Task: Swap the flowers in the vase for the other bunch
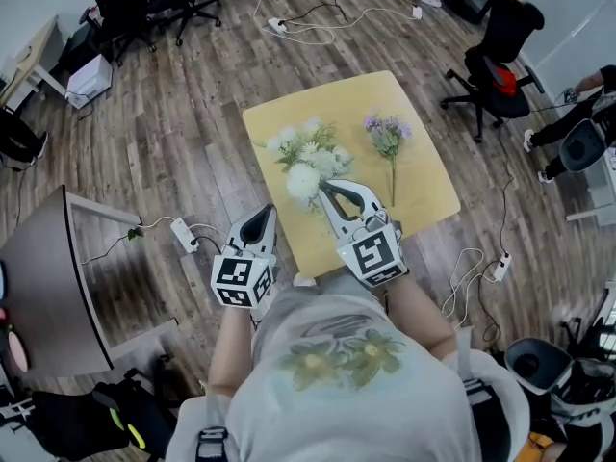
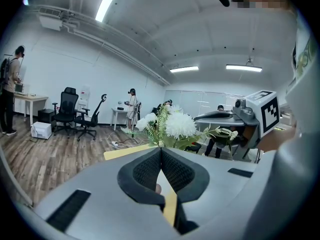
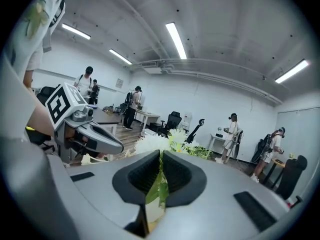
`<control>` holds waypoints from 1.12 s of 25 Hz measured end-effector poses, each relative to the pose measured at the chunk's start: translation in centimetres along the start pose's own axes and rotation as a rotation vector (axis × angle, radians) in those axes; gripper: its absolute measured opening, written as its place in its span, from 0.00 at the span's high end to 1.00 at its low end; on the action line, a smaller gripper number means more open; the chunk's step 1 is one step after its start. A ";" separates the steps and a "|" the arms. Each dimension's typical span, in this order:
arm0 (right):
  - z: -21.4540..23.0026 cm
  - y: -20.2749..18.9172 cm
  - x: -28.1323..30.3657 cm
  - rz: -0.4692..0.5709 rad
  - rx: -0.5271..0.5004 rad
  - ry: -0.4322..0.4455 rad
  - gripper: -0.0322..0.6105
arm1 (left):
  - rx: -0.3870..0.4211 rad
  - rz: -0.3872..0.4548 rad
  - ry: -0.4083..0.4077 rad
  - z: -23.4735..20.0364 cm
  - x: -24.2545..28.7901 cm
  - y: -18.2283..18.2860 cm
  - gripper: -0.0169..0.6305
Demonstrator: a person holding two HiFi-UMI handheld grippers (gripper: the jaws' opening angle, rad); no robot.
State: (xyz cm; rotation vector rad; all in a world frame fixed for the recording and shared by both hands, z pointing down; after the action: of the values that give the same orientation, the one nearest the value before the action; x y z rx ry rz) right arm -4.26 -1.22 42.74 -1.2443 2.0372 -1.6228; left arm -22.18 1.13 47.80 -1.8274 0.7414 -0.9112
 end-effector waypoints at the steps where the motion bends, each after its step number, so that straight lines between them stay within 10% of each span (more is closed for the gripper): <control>1: 0.4 0.2 0.0 0.005 0.003 -0.002 0.87 | 0.000 -0.001 0.000 0.0 0.2 0.2 0.95; 28: 8.9 6.0 -2.5 0.175 -0.044 -0.099 0.87 | -0.005 0.024 0.009 2.6 1.6 1.8 0.95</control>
State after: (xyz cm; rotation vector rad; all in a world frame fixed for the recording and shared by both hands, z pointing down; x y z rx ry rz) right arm 0.32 -5.22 33.55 -1.1024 2.0669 -1.4173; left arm -19.32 0.42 45.76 -1.8156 0.7704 -0.9034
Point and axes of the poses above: the fingertips, and each gripper's own axes: x forward along the fingers, z to its right, y out of its top, the point moved 8 cm from there along -x, backward along the fingers, and after that the axes turned 5 degrees about -x, right-handed, at the moved point
